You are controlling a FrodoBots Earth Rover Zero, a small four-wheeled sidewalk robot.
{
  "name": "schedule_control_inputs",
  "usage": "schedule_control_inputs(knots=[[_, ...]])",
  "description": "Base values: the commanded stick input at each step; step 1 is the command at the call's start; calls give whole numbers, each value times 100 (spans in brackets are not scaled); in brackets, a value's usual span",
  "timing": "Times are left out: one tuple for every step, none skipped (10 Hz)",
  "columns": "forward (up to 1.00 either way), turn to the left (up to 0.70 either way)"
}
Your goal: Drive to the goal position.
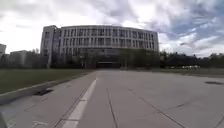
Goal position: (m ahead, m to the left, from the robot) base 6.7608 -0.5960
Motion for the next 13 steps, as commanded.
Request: schedule_control_inputs(knots=[[100,3],[100,3],[100,2],[100,3],[100,2],[100,2],[100,3],[100,3],[100,3],[100,3],[100,3],[100,3],[100,3]])
